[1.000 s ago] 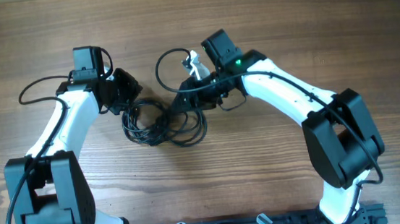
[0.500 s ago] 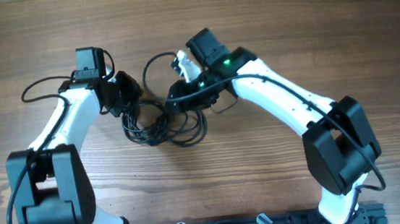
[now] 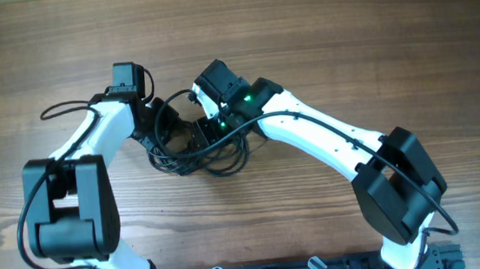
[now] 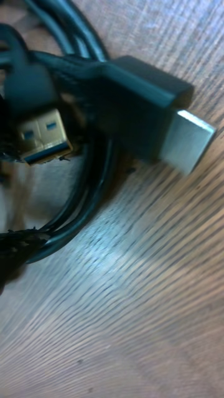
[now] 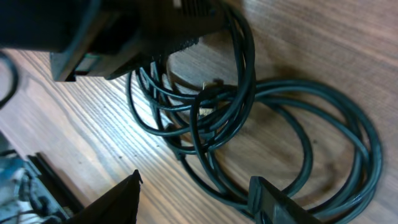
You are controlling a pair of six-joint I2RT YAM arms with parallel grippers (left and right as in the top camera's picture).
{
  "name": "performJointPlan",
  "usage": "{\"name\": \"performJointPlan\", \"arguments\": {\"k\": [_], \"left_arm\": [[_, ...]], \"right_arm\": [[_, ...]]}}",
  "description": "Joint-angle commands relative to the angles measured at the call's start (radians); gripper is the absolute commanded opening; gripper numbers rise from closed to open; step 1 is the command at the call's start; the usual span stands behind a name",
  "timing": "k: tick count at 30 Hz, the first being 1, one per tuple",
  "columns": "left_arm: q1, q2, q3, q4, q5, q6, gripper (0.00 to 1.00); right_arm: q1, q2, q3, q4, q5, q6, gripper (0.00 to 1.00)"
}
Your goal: Untangle cables
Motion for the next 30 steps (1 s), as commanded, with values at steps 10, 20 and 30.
{"name": "performJointPlan", "arguments": {"k": [10, 20, 30], "left_arm": [[0.0, 0.047, 0.017, 0.044, 0.023, -0.028, 0.26], [0.0, 0.047, 0.017, 0.056, 0.033, -0.028, 0.15], [0.0, 0.047, 0.017, 0.062, 0.033, -0.028, 0.13]], "right_arm": [[0.042, 0.008, -0.003, 0.071, 0.03, -0.166, 0.6], [0.054, 0.079, -0.018, 0.1, 0.03, -0.166, 0.59], [0.055, 0.122, -0.019, 0.073, 0.03, -0.164, 0.49]]}}
